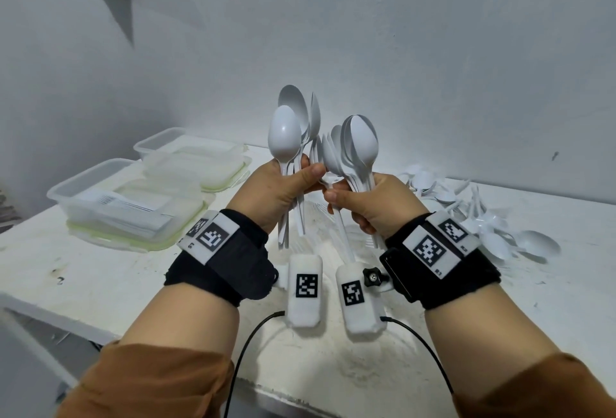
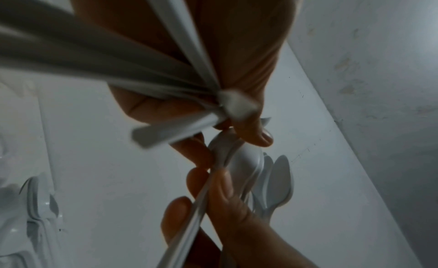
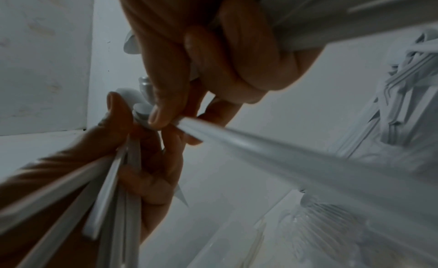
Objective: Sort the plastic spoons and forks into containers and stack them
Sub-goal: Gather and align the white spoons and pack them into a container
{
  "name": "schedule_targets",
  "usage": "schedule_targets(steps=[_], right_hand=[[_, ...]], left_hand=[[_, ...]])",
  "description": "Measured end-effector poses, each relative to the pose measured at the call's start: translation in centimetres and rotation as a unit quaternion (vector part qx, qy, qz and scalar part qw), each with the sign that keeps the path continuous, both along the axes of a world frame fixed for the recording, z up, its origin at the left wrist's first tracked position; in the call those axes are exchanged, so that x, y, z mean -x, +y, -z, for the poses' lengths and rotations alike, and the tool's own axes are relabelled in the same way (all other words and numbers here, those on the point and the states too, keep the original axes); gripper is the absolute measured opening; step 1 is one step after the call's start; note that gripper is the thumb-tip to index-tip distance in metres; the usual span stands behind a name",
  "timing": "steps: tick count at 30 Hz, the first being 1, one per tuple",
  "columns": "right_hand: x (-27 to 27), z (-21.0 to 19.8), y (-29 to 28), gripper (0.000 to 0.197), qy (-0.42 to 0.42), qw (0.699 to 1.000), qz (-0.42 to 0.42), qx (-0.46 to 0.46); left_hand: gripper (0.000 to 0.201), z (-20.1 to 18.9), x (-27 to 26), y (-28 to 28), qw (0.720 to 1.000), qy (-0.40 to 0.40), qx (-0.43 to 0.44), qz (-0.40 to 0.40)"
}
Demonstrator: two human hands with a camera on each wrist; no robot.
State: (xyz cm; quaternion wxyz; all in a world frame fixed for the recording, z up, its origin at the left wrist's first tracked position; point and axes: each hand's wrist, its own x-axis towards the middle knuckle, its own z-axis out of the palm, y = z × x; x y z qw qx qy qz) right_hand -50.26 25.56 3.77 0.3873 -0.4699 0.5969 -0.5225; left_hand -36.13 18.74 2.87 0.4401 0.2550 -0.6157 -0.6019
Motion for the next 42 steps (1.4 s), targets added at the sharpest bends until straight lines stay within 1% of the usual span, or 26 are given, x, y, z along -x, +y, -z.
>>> schedule_targets(steps=[2, 3, 6, 7, 11, 14, 16, 20, 23, 25, 27, 30, 33, 39, 42], right_hand=[[-0.3, 0.0, -0.3, 0.016, 0.000, 1.000, -0.005, 0.001], [-0.6, 0.0, -0.5, 0.015, -0.002, 1.000, -0.006, 0.000], [-1.3, 0.0, -1.1, 0.015, -0.001, 1.000, 0.014, 0.001], [-1.5, 0.0, -1.4, 0.015, 0.003, 1.000, 0.024, 0.000], [-2.7, 0.0, -2.7, 0.019, -0.002, 0.999, 0.033, 0.009], [-3.7, -0.1, -3.7, 0.020, -0.014, 0.999, 0.043, 0.020], [-4.4, -0.1, -4.4, 0.020, -0.004, 0.999, 0.044, 0.025], [-5.7, 0.0, -5.2, 0.020, -0.008, 0.997, 0.052, 0.049], [-6.5, 0.2, -5.5, 0.018, -0.009, 0.995, 0.081, 0.063], [-6.8, 0.5, -5.5, 0.012, -0.007, 0.993, 0.101, 0.065], [-7.1, 0.7, -5.5, 0.013, -0.005, 0.990, 0.126, 0.063], [-7.8, 0.8, -5.2, 0.008, -0.005, 0.988, 0.141, 0.061], [-8.5, 0.8, -5.0, 0.015, 0.015, 0.987, 0.149, 0.050], [-9.1, 0.6, -4.8, 0.020, 0.038, 0.988, 0.143, 0.044], [-9.2, 0.7, -5.0, 0.021, 0.047, 0.988, 0.137, 0.044]], left_hand=[[0.073, 0.1, -0.3, -0.5, 1.000, 0.000, -0.002, -0.011], [0.071, 0.1, -0.5, -0.7, 1.000, 0.001, -0.002, -0.012], [0.040, 0.2, -1.1, -1.5, 1.000, 0.020, -0.010, -0.005], [0.036, 0.2, -1.4, -1.8, 0.999, 0.031, -0.015, -0.007], [0.031, 0.3, -2.4, -3.3, 0.998, 0.055, -0.036, 0.000], [0.032, 0.4, -3.1, -4.4, 0.998, 0.047, -0.046, 0.015], [0.036, 0.3, -3.7, -5.3, 0.998, 0.044, -0.044, 0.018], [0.039, 0.0, -4.9, -6.6, 0.997, 0.054, -0.048, 0.032], [0.040, 0.1, -5.5, -7.4, 0.996, 0.055, -0.050, 0.041], [0.038, 0.2, -5.8, -7.6, 0.996, 0.054, -0.054, 0.045], [0.031, 0.3, -6.1, -7.7, 0.996, 0.051, -0.053, 0.056], [0.025, 0.5, -6.5, -7.6, 0.996, 0.036, -0.044, 0.067], [0.025, 0.7, -6.8, -7.9, 0.997, 0.019, -0.026, 0.067], [0.026, 0.5, -7.3, -7.5, 0.997, 0.001, -0.014, 0.079], [0.021, 0.4, -7.4, -7.5, 0.997, -0.004, -0.011, 0.071]])
